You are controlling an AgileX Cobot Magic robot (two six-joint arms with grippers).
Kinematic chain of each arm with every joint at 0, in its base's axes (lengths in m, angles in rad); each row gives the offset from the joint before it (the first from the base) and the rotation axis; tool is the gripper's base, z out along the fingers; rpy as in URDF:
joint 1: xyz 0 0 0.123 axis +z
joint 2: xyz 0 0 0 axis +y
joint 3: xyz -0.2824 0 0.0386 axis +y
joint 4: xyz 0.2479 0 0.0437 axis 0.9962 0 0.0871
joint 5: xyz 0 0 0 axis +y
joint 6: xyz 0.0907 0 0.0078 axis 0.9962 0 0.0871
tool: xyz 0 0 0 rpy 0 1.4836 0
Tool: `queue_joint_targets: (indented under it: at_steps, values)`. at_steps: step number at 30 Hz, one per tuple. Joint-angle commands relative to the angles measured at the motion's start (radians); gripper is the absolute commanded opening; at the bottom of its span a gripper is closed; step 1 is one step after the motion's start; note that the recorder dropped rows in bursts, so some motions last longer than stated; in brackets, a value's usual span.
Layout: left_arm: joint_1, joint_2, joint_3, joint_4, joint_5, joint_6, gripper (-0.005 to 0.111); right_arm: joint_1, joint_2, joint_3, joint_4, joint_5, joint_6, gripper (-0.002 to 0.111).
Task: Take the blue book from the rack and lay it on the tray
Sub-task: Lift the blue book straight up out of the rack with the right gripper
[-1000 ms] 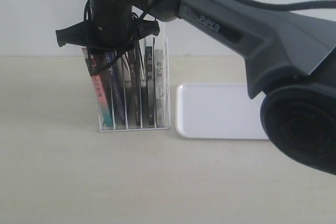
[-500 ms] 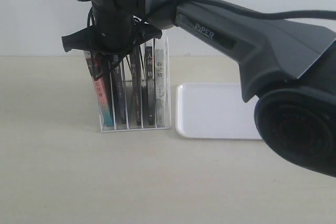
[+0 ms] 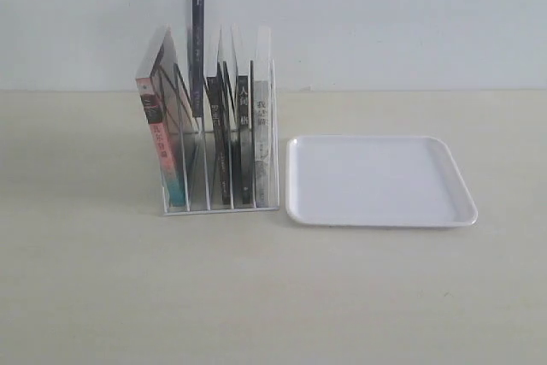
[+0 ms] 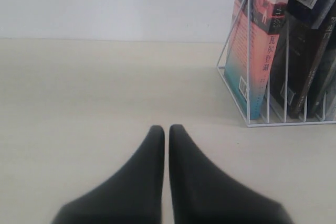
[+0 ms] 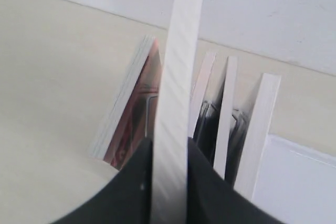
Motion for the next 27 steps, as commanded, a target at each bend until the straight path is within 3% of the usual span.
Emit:
queue_joint_targets:
  at_steps: [1, 18, 23, 27]
  values:
    - [0.002, -0.003, -0.001, -0.004, -0.008, 0.000, 0.004, -0.007, -0.012, -0.005, -0.031, 0.034, -0.010, 0.000]
    - [0.002, -0.003, -0.001, -0.004, -0.008, 0.000, 0.004, -0.007, -0.038, -0.005, -0.031, 0.034, -0.022, 0.000]
    - [0.002, -0.003, -0.001, -0.004, -0.008, 0.000, 0.004, -0.007, -0.158, -0.005, -0.035, 0.034, -0.054, 0.000]
    - [0.002, -0.003, -0.001, -0.004, -0.008, 0.000, 0.004, -0.007, -0.276, -0.005, -0.171, 0.034, -0.085, 0.000]
